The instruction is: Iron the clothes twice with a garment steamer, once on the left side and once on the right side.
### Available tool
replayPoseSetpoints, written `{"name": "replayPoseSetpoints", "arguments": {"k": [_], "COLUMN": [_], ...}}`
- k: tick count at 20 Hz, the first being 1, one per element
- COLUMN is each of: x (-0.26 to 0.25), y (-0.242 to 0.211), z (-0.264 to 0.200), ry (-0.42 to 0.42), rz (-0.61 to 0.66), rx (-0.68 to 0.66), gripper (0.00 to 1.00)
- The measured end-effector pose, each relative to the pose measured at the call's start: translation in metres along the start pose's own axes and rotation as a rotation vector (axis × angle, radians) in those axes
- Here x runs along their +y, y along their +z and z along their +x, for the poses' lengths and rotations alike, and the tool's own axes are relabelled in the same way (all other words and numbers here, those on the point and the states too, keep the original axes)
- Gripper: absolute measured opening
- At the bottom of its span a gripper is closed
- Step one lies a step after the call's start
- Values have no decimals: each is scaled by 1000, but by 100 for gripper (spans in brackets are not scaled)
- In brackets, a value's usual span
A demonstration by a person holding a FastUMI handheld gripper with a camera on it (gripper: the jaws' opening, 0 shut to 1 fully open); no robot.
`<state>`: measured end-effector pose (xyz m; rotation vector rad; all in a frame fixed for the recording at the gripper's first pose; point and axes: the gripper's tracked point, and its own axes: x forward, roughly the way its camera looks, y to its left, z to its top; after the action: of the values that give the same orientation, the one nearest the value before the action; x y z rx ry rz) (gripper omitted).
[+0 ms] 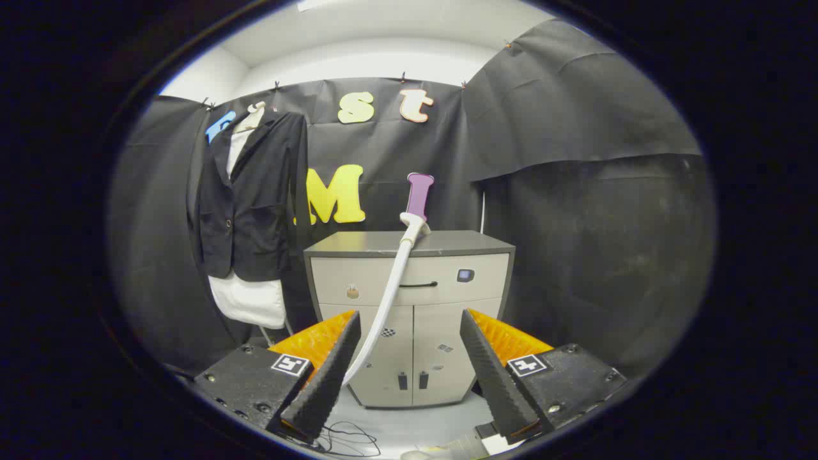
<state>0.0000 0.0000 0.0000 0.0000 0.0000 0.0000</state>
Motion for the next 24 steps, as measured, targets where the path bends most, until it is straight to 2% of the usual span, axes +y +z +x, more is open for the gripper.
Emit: {"name": "replayPoseSetpoints", "arguments": {"k": [8,16,24], "x": [6,9,-4], "y": [8,9,43], "z": [-13,-18,14], "ry": [7,-22,-51], "rz": [-4,0,-5], "rx": [6,10,21], "gripper": [98,98,98]}}
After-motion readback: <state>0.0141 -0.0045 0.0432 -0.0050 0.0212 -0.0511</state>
